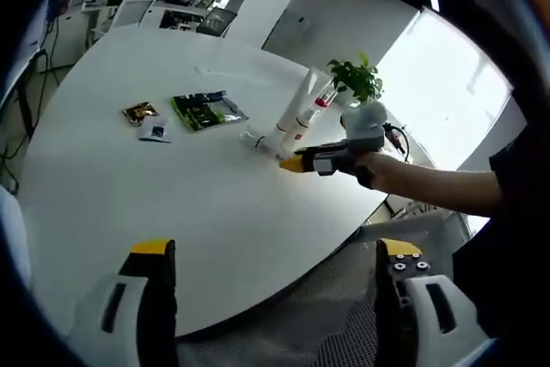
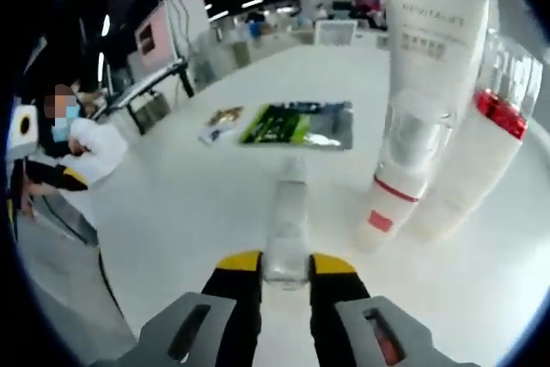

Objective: Arrange the skincare products in the storage area until every visible bottle or jar stands upright without overlapping.

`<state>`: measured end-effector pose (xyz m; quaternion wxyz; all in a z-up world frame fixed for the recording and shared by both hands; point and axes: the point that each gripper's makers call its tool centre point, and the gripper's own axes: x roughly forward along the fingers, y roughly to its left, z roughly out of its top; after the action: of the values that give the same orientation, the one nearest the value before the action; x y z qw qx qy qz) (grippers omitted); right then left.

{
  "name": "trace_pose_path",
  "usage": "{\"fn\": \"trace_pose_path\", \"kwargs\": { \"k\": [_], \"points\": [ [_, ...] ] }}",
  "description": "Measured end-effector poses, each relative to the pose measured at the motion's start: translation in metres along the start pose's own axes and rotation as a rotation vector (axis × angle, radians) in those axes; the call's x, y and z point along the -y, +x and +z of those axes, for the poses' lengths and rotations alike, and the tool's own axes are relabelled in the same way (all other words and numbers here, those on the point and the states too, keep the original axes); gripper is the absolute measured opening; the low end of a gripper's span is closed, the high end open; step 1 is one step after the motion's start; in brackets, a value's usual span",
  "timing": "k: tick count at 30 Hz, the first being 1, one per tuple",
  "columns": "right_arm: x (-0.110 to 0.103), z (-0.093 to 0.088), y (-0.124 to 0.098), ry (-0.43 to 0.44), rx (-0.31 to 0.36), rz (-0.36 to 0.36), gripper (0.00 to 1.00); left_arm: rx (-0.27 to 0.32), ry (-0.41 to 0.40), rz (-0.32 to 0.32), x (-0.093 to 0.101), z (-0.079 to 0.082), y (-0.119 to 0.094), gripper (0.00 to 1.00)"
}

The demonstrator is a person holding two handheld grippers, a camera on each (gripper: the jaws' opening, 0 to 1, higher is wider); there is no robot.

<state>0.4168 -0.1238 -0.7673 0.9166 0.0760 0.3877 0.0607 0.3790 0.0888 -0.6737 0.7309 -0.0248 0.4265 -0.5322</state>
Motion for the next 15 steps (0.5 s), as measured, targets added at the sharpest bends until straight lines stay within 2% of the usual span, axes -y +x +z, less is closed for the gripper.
{"fn": "trace_pose_path", "kwargs": {
  "k": [3,8,11,12,15],
  "points": [
    [-0.003,0.002,-0.004,0.030,0.021,0.025,0.11,0.004,0.005,-0.003,0.002,0.002,0.000,0.91],
    [-0.013,0.007,-0.011,0.165,0.084,0.089,0.10,0.009,0.009,-0.008,0.003,0.002,-0.001,0.90],
    [-0.021,0.015,-0.018,0.330,0.152,0.152,0.10,0.012,0.008,-0.009,0.004,0.002,-0.002,0.90],
    [-0.026,0.023,-0.024,0.421,0.194,0.195,0.10,0.014,0.009,-0.009,0.005,0.002,-0.003,0.90],
    [-0.041,0.042,-0.041,0.571,0.300,0.332,0.10,0.025,0.008,-0.015,0.007,0.005,-0.005,0.90]
  ]
}}
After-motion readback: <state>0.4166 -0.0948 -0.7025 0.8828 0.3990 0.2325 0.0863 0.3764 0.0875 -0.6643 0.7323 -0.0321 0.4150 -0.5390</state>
